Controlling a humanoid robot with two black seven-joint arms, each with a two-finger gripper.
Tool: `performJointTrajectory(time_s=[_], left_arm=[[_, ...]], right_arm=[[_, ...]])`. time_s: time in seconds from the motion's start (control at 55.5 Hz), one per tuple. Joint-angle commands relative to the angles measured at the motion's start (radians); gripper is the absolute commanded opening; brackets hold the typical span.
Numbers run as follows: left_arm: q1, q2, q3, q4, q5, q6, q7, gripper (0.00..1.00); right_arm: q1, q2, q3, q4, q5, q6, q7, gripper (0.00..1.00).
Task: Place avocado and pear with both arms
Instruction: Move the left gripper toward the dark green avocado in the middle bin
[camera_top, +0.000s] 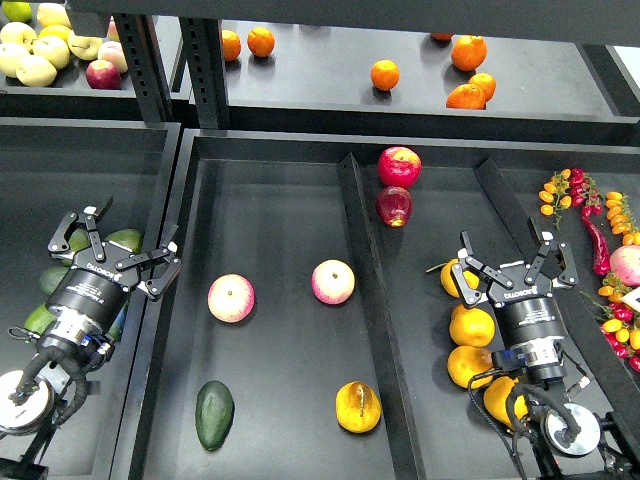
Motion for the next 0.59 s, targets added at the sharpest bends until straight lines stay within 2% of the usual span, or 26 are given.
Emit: performJointTrajectory(time_s=[0.0, 0.09, 0.144, 0.234, 0.577], left_arm=[[0.0, 0.0, 0.0, 0.0, 0.0, 0.0, 0.008, 1.0], [0.0, 0.0, -0.002, 0.0, -0.001, -0.008, 0.029, 1.0], [0.0, 0.0, -0.008, 0.001, 0.0, -0.038, 0.058, 1.0], [0.005, 0.0, -0.026, 0.017, 0.0, -0.092, 0.052, 1.0], [0.022, 0.0, -0.015, 0.014, 0.0, -0.132, 0.054, 1.0]], right_arm=[[0.0, 0.0, -0.002, -0.001, 0.0, 0.0, 0.0, 1.0], [0.0, 0.0, -0.004, -0.003, 0.0, 0.0, 0.0, 1.0], [0.0, 0.0, -0.005, -0.004, 0.0, 0.0, 0.0, 1.0], [0.0, 0.0, -0.004, -0.006, 0.0, 0.0, 0.0, 1.0], [0.0, 0.0, -0.005, -0.027, 0.0, 0.0, -0.002, 1.0]])
